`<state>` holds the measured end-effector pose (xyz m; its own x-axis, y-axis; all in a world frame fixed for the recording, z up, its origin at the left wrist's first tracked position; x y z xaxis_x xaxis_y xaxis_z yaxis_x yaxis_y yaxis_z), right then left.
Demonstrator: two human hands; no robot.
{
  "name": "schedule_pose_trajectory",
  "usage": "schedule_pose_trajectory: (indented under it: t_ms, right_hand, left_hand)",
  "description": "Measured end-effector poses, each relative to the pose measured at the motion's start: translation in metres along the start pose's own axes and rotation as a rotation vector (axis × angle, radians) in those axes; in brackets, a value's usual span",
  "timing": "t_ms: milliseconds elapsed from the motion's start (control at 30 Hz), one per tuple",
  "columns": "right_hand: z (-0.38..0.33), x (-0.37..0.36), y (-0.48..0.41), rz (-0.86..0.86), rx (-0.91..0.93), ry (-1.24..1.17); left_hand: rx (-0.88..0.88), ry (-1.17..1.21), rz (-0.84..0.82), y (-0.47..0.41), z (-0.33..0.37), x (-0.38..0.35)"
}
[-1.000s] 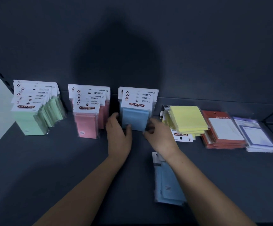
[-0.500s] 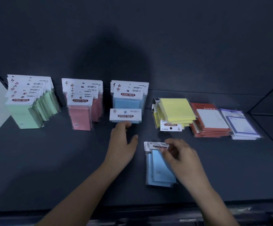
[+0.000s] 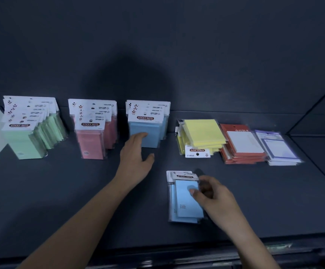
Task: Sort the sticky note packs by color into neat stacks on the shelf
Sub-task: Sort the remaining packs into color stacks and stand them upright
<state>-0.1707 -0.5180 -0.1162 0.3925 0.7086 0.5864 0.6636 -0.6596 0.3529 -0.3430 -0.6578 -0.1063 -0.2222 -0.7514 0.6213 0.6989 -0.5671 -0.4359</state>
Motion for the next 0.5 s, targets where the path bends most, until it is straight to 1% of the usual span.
schedule_pose_trajectory:
  t_ms: [100, 200, 267, 367, 400, 433, 500]
  right_hand:
    - [0.003, -0.007, -0.003, -0.096, -0.069, -0.154]
    - [0.0, -0.016, -0.003, -0.164, -0.068, -0.175]
    - [-0.006, -0.022, -0.001, -0.155, -0.037, -0.046]
    - [-0.021, -0.026, 0.003, -0.026, 0.051, 0.447]
    - [-0.025, -0.028, 0.005, -0.02, 0.044, 0.558]
    - [-0.027, -0.031, 0.005, -0.037, 0.023, 0.611]
    - [-0.031, -0.036, 0.005, -0.074, -0.005, 0.629]
  left_hand:
    - [0.062, 0.052, 0.057, 0.006, -0.006, 0.004]
    - [0.086, 0.042, 0.036, 0.012, -0.009, 0.005]
    - [0.107, 0.007, 0.01, 0.017, -0.012, 0.005]
    - [0.111, -0.059, -0.003, 0.019, -0.014, 0.008]
    - [0.124, -0.069, -0.011, 0.02, -0.015, 0.009]
    - [0.135, -0.072, -0.02, 0.02, -0.016, 0.009]
    - [0.144, -0.063, -0.029, 0.021, -0.016, 0.01]
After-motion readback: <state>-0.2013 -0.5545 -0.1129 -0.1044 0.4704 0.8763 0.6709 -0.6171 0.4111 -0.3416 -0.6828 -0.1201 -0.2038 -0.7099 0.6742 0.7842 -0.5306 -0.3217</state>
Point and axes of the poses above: each hand's wrist, its own y-axis away from the middle knuckle, its own x-axis out of the back of the hand, z = x × y, the point moved 6 cm from there along -y, towards the middle knuckle, and after that the axes turned 14 degrees about -x, right-handed, at the moved point
